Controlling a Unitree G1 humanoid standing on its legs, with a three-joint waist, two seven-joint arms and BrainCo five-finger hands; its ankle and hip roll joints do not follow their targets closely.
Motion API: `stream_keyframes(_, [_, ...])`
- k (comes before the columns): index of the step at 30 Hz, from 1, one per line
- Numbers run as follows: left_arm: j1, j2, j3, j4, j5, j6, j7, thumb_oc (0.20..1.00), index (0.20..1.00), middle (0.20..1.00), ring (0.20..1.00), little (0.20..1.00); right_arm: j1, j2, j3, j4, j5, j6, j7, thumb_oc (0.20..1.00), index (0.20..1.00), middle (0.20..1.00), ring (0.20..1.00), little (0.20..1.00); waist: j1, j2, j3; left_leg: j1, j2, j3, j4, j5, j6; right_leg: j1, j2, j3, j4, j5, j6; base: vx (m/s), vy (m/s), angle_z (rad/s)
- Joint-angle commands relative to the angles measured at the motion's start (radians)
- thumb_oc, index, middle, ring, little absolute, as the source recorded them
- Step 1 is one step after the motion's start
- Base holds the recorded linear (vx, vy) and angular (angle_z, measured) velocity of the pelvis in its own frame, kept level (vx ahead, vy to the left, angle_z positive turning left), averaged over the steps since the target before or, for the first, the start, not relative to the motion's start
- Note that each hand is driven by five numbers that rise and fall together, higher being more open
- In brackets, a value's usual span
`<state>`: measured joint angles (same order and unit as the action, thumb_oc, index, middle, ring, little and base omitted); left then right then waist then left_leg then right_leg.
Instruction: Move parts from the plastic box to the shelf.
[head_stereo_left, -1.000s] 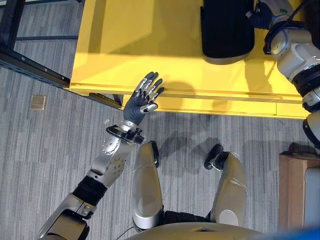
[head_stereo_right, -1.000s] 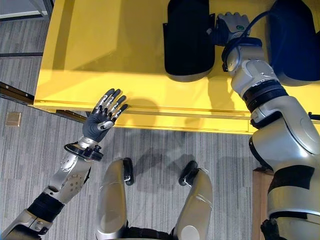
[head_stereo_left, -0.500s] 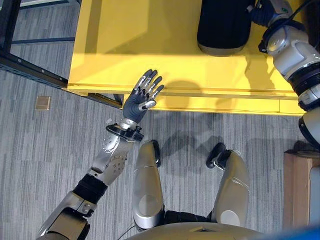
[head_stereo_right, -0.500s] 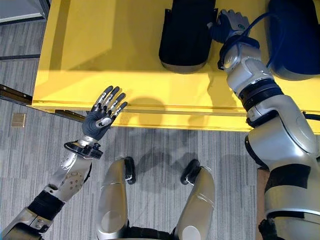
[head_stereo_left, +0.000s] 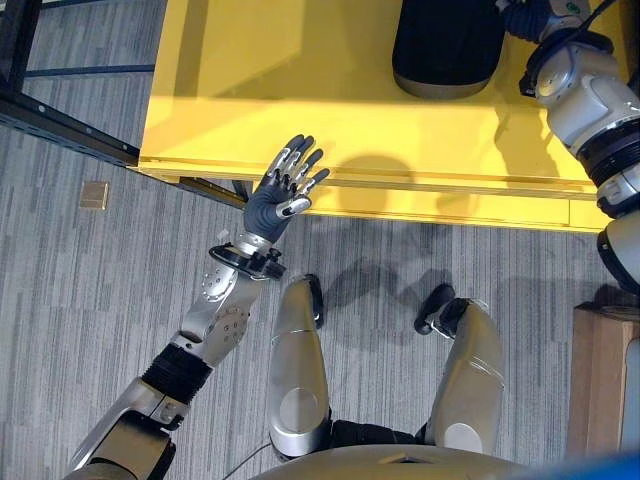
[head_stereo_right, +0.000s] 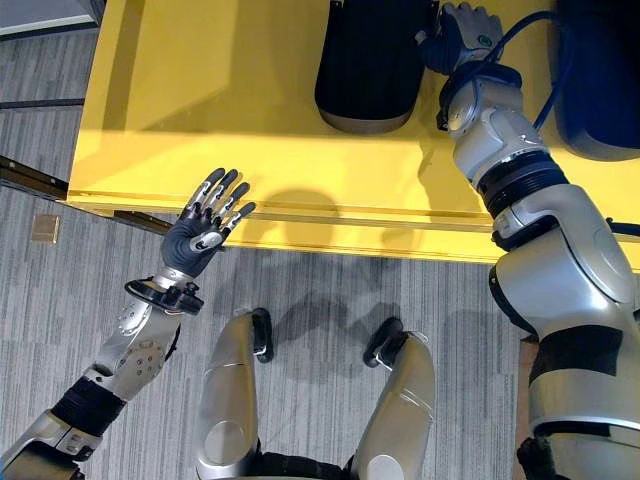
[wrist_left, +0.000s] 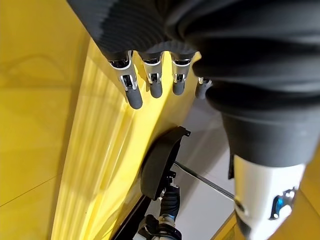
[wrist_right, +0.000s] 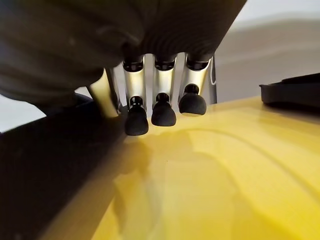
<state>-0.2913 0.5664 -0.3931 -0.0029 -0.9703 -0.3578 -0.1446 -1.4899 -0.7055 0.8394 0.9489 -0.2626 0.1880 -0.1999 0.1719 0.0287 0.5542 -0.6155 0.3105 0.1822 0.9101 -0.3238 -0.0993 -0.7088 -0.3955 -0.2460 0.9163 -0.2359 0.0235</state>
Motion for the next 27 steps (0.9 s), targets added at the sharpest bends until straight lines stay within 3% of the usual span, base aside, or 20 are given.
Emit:
stream_keyframes(1, [-0.010, 0.018, -0.020, -0.058, 0.005, -0.042, -0.004, 1.000, 1.000, 1.000, 1.000, 1.000, -0.144, -0.001, 0.040, 0.017, -0.102, -0.040, -0.030, 0.200, 0.200, 0.200, 0.200, 0.200, 0.024, 0.027, -0.034, -0.041, -0.039, -0.040, -0.085, 0.022, 0.049, 0.050, 0.030, 0.011, 0.086, -0.119, 0.019, 0.00, 0.000, 0.00])
stream_keyframes(15, [0.032, 0.020, -0.019, -0.066, -0.010, -0.040, -0.047, 1.000, 1.000, 1.000, 1.000, 1.000, -0.140, -0.031, 0.090, 0.040, -0.237, -0.121, -0.037, 0.200, 0.200, 0.200, 0.200, 0.200, 0.032, 0.026, -0.034, -0.041, -0.032, -0.044, -0.084, 0.027, 0.046, 0.060, 0.026, 0.003, 0.081, -0.117, 0.021, 0.00, -0.008, 0.00])
stream_keyframes(26, [0.043, 0.016, -0.023, -0.060, -0.021, -0.040, -0.059, 1.000, 1.000, 1.000, 1.000, 1.000, -0.129, -0.029, 0.077, 0.055, -0.209, -0.054, -0.085, 0.200, 0.200, 0.200, 0.200, 0.200, 0.034, 0.030, -0.034, -0.043, -0.030, -0.047, -0.085, 0.030, 0.045, 0.057, 0.024, 0.004, 0.086, -0.118, 0.022, 0.00, 0.000, 0.00])
stream_keyframes(27, [0.044, 0.013, -0.022, -0.066, -0.033, -0.030, -0.043, 1.000, 1.000, 1.000, 1.000, 1.000, -0.123, -0.028, 0.071, 0.053, -0.194, -0.016, -0.098, 1.000, 1.000, 1.000, 1.000, 1.000, 0.034, 0.031, -0.034, -0.044, -0.030, -0.047, -0.084, 0.029, 0.045, 0.056, 0.024, 0.004, 0.087, -0.119, 0.022, 0.00, 0.000, 0.00])
